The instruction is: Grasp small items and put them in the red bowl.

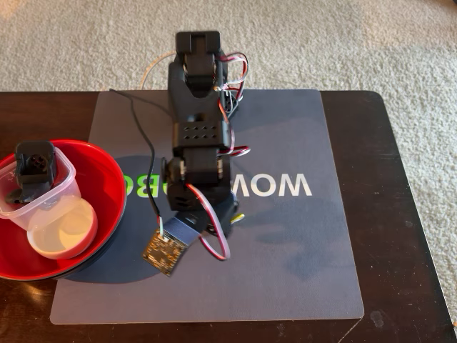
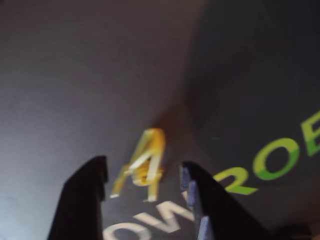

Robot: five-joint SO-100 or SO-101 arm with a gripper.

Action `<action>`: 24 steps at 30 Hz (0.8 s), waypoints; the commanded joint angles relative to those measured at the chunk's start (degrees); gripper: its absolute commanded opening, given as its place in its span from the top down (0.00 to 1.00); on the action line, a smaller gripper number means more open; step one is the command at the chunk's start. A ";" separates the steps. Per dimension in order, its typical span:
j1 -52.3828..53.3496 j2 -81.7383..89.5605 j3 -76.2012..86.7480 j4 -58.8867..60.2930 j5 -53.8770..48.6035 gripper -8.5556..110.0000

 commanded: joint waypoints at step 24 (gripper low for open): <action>-6.15 15.21 32.43 -23.82 -6.68 0.79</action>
